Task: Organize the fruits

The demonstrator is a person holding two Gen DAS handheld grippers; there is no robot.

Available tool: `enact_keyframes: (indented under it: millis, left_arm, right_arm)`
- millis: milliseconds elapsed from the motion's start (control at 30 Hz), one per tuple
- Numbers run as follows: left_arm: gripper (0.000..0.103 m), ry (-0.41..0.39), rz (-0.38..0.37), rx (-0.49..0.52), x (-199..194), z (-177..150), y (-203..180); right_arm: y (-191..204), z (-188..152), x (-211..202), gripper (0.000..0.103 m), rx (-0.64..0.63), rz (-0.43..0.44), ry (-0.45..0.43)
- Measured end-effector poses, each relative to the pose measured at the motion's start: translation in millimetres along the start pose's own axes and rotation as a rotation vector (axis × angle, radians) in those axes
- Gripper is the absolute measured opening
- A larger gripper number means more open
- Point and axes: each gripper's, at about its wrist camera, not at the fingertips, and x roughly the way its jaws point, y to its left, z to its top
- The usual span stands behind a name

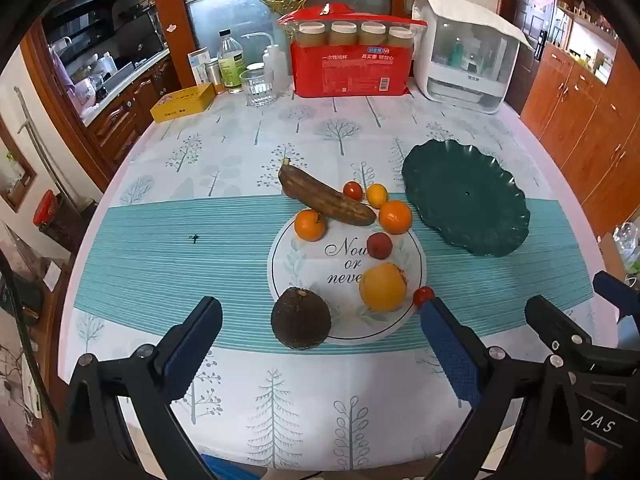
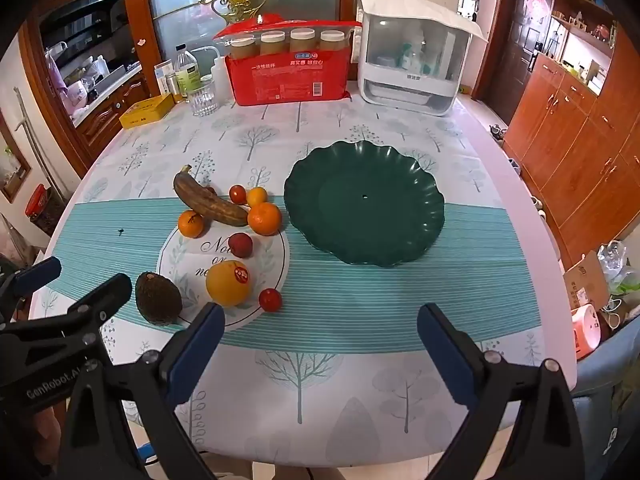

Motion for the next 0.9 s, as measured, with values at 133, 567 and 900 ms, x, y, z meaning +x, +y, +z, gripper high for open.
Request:
enact_keyframes:
  millis: [133,567,900]
  left_arm:
    - [0.099,-0.005,-0.003,-0.008,-1.5,-0.7,3.9]
    - [0.099,0.032,0.003,0.015,11.0,2.3,-6.4]
    - [0.099,0.031,0.01,-0.01,9.7,-4.1,-6.2]
  right_arm:
    - [-2.9,-0.6,-1.1,0.098,0.008,0.0,0.017]
    - [-8.0,1.3,8.9,0.098,0.014,0.015,0.037]
    - [-4.9,-0.2,11.0,0.097,-0.007,0.032,0.031]
